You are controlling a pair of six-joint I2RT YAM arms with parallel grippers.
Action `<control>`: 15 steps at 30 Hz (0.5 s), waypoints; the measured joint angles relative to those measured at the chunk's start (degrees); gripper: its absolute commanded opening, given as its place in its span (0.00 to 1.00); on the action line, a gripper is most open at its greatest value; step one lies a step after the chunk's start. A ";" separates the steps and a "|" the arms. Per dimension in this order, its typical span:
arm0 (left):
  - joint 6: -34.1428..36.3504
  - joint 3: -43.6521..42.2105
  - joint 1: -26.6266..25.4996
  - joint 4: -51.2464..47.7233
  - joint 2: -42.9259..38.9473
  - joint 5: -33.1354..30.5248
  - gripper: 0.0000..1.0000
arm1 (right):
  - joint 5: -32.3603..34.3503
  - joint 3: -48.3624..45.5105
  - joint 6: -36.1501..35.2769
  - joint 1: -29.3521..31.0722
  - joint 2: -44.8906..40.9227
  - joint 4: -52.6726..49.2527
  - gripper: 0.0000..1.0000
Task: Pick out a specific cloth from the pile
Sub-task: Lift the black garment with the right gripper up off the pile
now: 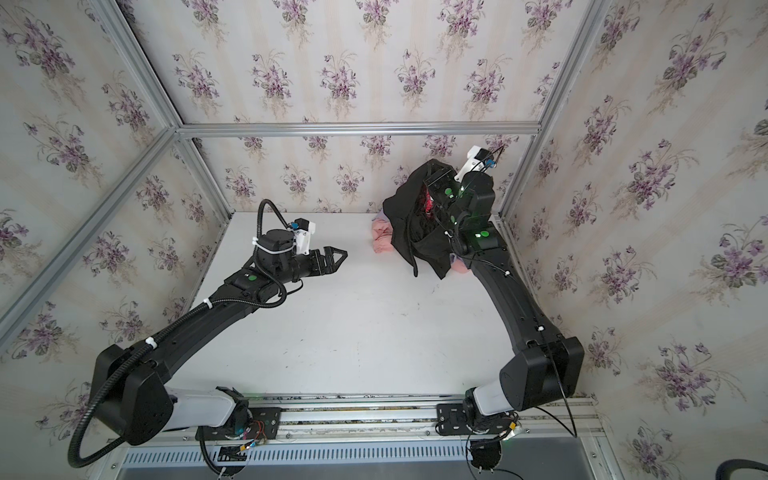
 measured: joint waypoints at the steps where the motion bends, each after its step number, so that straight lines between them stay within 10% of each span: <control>1: 0.00 -0.04 0.00 0.02 -0.24 -0.04 1.00 | 0.04 0.31 -0.50 0.28 -0.31 -0.48 0.00; 15: 0.04 -1.29 0.04 0.00 -4.96 -0.79 1.00 | 1.73 0.72 -11.17 5.09 -5.77 -0.59 0.00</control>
